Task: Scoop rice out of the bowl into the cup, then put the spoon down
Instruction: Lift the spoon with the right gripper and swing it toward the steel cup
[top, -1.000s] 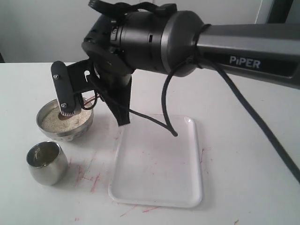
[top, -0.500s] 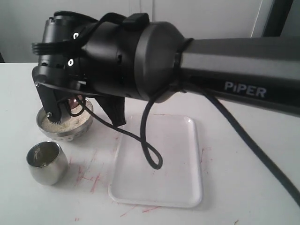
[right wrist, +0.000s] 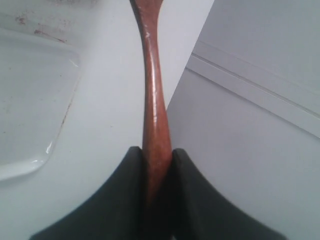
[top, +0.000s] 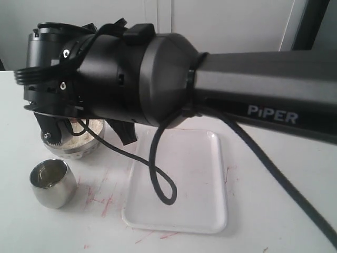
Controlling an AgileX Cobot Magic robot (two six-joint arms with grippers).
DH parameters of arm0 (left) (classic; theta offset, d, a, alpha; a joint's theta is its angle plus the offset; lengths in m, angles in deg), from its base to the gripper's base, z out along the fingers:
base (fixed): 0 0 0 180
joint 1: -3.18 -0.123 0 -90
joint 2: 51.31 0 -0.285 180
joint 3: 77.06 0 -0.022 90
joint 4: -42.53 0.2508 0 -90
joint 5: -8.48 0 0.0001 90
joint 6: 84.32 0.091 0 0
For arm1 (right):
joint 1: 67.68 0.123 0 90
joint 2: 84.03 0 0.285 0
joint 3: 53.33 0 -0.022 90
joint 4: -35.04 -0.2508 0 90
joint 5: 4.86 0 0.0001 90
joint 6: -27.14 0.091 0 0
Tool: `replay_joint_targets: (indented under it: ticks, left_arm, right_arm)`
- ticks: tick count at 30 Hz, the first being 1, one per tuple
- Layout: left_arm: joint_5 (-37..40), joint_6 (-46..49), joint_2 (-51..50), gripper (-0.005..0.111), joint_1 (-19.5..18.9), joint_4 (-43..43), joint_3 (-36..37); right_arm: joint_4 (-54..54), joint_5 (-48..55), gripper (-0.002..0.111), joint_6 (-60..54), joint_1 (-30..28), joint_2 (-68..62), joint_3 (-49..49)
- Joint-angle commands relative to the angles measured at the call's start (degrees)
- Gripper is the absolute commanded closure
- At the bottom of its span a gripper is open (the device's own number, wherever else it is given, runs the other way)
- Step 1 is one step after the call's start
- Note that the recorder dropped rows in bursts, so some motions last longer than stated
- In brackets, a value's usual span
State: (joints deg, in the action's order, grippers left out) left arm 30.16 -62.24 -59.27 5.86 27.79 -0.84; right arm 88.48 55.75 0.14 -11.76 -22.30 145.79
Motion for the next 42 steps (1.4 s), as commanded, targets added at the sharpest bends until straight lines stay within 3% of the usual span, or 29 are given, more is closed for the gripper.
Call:
replay_joint_targets:
  ticks: [1,18,42]
  left_arm:
    - [0.19,0.2,0.17,0.092,0.31,-0.62,0.29]
    - [0.19,0.2,0.17,0.092,0.31,-0.62,0.29]
    - [0.19,0.2,0.17,0.092,0.31,-0.62,0.29]
  right_arm:
    - [2.74,-0.85,0.108,0.64,0.05,0.7,0.37]
    - [7.04,-2.46,0.108,0.72,0.05,-1.66,0.37]
    - [18.48,-2.64,0.108,13.26,-1.6,-14.37,0.37]
